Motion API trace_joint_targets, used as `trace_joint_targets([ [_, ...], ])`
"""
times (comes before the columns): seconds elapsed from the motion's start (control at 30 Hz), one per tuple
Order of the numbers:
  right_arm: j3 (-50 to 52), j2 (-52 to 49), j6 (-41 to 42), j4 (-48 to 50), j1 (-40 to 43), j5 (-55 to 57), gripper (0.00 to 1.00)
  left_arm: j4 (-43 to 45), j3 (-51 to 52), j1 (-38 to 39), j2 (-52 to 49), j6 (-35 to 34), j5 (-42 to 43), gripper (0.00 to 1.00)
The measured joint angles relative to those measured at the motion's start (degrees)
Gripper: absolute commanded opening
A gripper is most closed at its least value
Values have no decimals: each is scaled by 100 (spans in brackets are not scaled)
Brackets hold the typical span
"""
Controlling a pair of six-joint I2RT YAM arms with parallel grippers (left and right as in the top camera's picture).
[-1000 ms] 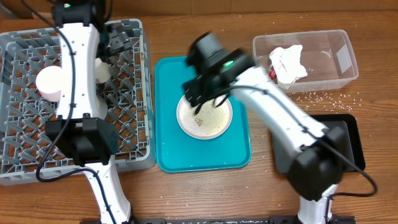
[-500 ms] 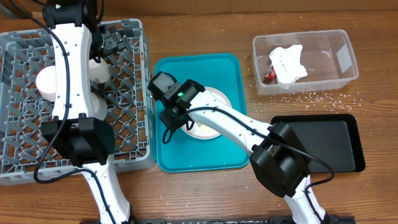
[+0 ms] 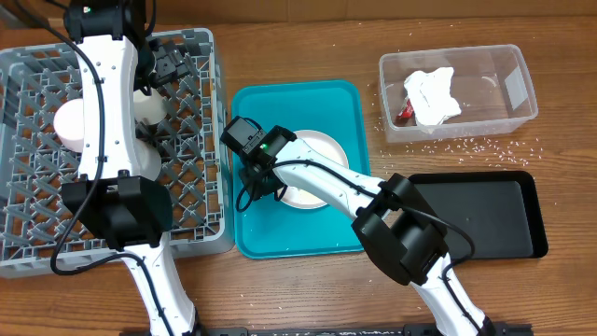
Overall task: Sort waste into correct bins and load items into the dishwasher
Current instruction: 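Grasp the rim of the white rice plate with the right gripper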
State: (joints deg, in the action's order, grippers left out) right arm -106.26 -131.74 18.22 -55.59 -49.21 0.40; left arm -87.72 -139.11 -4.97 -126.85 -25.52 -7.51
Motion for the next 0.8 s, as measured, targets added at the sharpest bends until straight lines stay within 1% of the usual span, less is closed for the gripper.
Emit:
trace_joint_targets([
  [0.1,0,0,85,-15,-2,0,47,-35,0,0,0,0,0,100],
  [0.3,0,0,149,-46,-70,13,47,-127,0,0,0,0,0,100],
  [0.47,0,0,197,-50,-234,184,40,-127,0,0,0,0,0,100],
  [0.57,0,0,310,-48,-293,378,33,-127,0,0,0,0,0,100],
  [0.7,0,0,442,-13,-295,599,20,-129,0,0,-2,-2,0,100],
  [0.8,0,0,511,-9,-291,734,15,-133,0,0,0,-2,0,100],
])
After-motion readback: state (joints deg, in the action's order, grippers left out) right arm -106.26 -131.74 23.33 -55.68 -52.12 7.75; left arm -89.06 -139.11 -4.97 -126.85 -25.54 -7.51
